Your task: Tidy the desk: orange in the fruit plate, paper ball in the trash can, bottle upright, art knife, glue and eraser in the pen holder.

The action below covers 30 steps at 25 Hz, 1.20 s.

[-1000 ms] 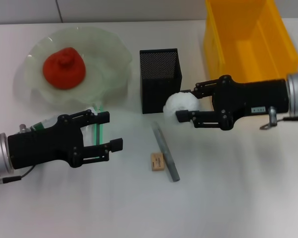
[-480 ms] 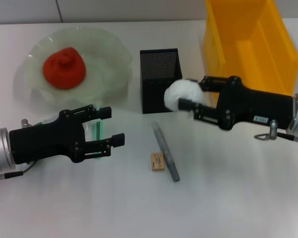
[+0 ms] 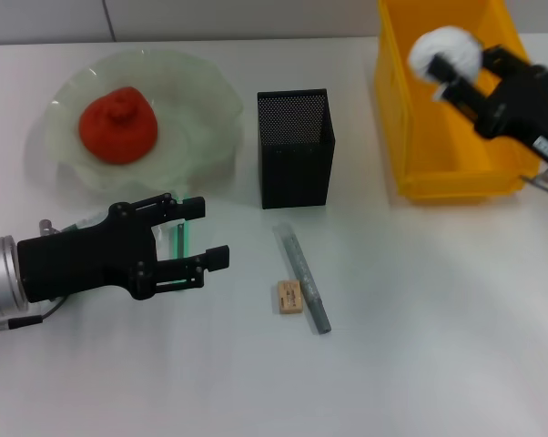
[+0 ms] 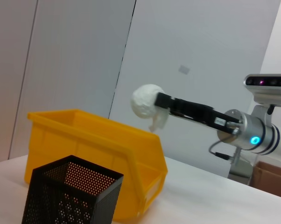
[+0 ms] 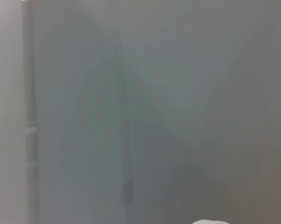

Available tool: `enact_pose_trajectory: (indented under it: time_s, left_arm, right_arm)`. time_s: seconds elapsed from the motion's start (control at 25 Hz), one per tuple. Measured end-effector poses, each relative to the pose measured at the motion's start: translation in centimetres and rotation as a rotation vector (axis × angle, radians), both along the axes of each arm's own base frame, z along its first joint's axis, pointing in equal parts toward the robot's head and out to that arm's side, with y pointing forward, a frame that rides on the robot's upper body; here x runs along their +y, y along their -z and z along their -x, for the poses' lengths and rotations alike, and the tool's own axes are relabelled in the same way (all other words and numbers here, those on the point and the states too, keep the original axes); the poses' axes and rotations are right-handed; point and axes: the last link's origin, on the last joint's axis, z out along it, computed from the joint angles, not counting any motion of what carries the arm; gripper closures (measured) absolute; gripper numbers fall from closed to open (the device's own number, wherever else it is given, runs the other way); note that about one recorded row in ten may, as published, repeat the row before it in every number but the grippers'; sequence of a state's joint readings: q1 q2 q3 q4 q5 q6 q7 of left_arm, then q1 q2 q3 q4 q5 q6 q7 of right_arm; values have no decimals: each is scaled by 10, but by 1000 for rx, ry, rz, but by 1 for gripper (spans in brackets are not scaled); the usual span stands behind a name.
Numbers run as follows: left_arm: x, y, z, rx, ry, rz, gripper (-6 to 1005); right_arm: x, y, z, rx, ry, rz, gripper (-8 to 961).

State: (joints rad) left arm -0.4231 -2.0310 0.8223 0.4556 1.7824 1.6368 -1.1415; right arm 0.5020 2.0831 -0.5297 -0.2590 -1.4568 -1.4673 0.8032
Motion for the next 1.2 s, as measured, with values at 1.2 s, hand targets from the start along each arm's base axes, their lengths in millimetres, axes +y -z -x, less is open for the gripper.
enact_pose_trajectory:
  time_s: [1.2]
  left_arm:
    - [0,-2,1,-9,-10,-2,191]
  right_arm:
    - [27,-10,-12,-1,168,-120,187]
